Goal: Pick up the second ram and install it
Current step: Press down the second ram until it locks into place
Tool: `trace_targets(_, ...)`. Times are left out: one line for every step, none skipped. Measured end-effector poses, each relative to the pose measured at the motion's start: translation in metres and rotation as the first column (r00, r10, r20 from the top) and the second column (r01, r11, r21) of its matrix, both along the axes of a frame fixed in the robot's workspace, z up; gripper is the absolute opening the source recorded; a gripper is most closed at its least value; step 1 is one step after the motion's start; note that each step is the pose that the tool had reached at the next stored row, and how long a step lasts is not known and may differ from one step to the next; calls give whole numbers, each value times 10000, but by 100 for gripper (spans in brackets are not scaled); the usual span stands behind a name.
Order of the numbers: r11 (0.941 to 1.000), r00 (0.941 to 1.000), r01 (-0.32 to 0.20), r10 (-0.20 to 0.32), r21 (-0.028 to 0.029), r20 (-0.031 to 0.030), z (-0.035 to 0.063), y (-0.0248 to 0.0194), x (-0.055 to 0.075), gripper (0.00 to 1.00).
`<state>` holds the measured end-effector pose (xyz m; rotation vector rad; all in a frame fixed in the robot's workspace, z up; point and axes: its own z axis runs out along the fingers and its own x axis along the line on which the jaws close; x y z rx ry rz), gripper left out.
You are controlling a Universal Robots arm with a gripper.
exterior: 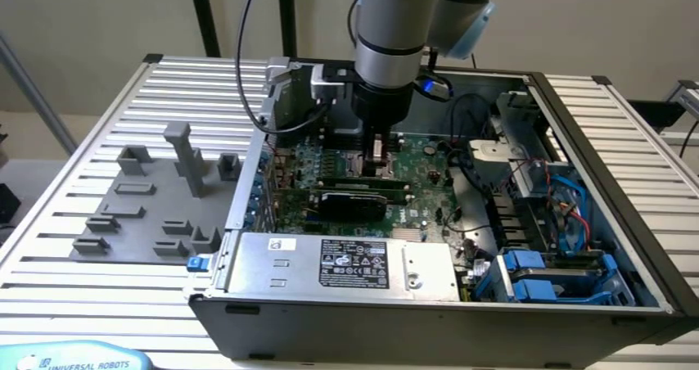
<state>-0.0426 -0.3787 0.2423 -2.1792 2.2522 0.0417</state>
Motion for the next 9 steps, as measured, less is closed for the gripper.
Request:
trace_targets(10000, 10000, -2, 2, 1, 0, 25, 0, 1, 11)
trace_targets(10000, 10000, -2, 2, 1, 0, 31, 0, 1, 11)
trace_targets(10000, 10000, -2, 2, 3, 1, 31, 0, 1, 11)
trace_targets(10000, 10000, -2, 2, 4, 1, 30, 1, 1, 11)
trace_targets(10000, 10000, -2, 2, 3, 1, 30, 1, 1, 11)
trace_targets(10000, 10000, -2, 2, 2, 1, 31, 0, 1, 11)
trace_targets(10000, 10000, -2, 2, 2, 0, 31, 0, 1, 11)
trace_targets(10000, 10000, -2, 2, 2, 1, 31, 0, 1, 11)
trace_targets(10000, 10000, -2, 2, 2, 0, 31, 0, 1, 11)
